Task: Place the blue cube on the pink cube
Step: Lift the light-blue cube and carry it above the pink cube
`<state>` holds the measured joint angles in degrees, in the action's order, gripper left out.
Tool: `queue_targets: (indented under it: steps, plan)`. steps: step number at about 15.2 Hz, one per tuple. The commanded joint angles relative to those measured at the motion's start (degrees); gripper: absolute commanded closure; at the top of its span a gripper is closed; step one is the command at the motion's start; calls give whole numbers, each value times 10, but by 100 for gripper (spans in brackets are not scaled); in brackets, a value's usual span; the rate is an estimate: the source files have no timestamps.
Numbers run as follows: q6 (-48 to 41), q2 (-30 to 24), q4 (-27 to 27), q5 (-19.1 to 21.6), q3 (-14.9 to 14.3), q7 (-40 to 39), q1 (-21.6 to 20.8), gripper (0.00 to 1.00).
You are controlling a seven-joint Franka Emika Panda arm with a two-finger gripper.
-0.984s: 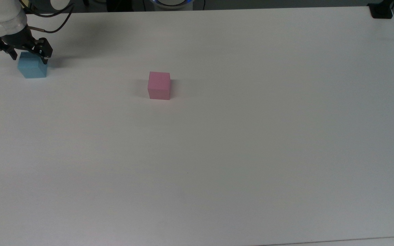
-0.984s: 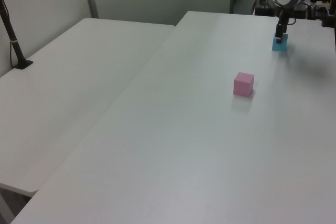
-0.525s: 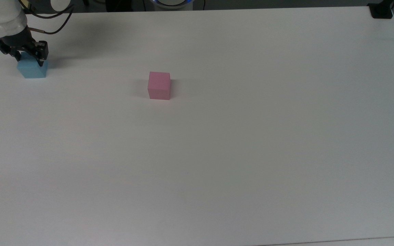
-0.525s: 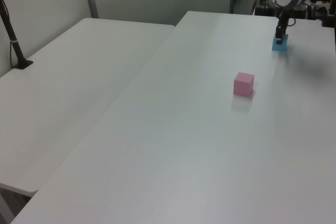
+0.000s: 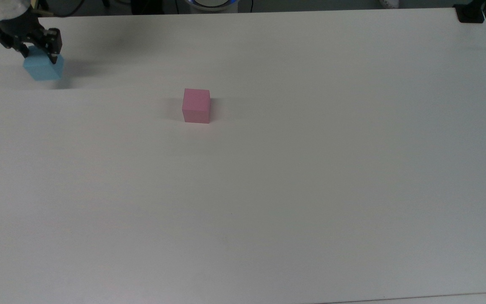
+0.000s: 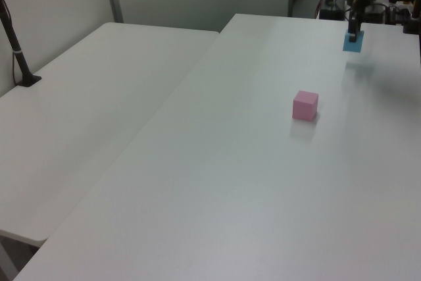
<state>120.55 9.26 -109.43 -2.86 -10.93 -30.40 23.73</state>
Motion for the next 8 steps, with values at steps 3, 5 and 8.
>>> queue_targets:
  steps: [3,5,8]
  plan:
    - [-103,-93,9,41,9,113,-96,40]
    - [-125,-97,24,41,6,151,-145,40]
    - [-124,-97,28,41,4,202,-198,40]
